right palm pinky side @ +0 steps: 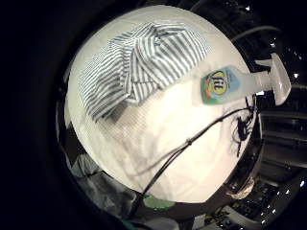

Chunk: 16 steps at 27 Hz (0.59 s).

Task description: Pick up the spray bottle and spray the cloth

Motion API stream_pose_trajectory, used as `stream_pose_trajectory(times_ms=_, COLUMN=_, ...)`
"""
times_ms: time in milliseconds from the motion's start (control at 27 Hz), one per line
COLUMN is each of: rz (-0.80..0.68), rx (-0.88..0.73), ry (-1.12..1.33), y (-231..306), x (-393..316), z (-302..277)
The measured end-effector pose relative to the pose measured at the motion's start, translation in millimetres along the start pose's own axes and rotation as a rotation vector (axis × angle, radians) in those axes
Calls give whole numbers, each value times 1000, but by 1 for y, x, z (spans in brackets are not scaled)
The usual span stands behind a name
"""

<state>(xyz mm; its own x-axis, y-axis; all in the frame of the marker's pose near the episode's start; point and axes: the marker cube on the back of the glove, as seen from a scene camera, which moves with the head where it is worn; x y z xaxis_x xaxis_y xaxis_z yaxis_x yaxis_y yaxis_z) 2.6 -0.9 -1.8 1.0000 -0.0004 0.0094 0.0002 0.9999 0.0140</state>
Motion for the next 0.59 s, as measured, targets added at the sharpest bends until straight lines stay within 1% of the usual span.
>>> stream_pose_trajectory(times_ms=407, rz=-23, rx=67, ry=-12, y=9, x=3, z=0)
stream_pose_trajectory(times_ms=592, rz=-34, rx=147, ry=-38, y=18, x=7, z=-2)
